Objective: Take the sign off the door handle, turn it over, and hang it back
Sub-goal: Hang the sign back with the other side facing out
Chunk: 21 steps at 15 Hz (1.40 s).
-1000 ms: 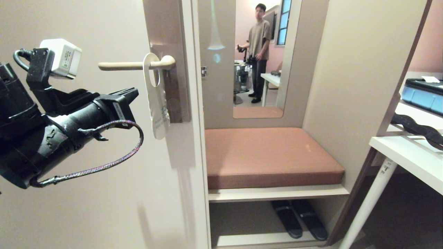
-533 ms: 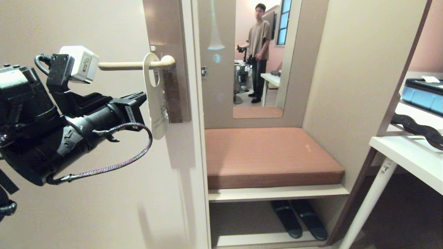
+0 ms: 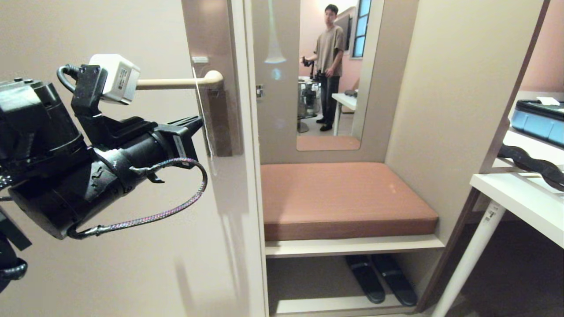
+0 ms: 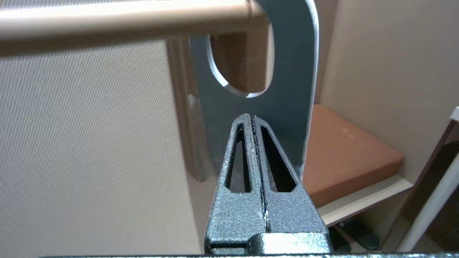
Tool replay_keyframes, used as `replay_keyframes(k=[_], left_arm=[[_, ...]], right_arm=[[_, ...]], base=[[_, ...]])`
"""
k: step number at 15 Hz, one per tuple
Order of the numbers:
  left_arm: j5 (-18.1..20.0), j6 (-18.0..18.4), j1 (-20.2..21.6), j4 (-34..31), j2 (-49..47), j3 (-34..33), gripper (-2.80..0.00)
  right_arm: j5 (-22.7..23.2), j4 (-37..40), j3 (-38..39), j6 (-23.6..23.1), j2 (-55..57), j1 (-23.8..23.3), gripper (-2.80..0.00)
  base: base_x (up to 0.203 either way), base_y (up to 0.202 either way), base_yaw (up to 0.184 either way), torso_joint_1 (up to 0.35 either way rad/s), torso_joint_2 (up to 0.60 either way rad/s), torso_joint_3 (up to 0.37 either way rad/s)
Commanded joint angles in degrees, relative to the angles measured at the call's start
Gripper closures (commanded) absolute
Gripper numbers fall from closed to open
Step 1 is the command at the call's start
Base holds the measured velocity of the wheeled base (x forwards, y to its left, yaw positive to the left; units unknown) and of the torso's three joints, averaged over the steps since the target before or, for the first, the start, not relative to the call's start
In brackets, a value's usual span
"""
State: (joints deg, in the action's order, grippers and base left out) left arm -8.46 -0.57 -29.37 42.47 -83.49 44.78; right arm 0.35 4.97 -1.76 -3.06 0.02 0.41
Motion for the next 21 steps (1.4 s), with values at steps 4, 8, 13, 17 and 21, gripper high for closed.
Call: replay_keyframes(k=[4,8,13,17,21], left_arm=[[-0.07,-0.38,-1.66,0.24,-2.10,2.16,0.00],[-0.07,-0.48,-2.36,0.33,-3.27,2.69,0.00],[-0.07,-0.75,-3.37,0.33,-5.81,5.63,0.00],[-0.14,-0.83,-3.50,0.42,-6.50,6.02,0.00],[-0.12,-0.83,-3.50,0.45,-7.59,7.45,0.00]], right_arm=[[0.00,0.04,0.00,-0.02,-0.02,0.02,0.00],[0.00,0.04,0.00,-0.02,-0.02,0.02,0.00],[0.00,0.04,0.00,-0.02,-0.02,0.02,0.00],[0.00,0.04,0.00,-0.02,-0.02,0.02,0.00],[0.00,0.04,0.00,-0.02,-0.02,0.02,0.00]], base=[[0.000,0.000,0.000,0.000,0.00,0.000],[0.000,0.000,0.000,0.000,0.00,0.000],[0.000,0.000,0.000,0.000,0.00,0.000],[0.000,0.000,0.000,0.000,0.00,0.000],[0.000,0.000,0.000,0.000,0.00,0.000]])
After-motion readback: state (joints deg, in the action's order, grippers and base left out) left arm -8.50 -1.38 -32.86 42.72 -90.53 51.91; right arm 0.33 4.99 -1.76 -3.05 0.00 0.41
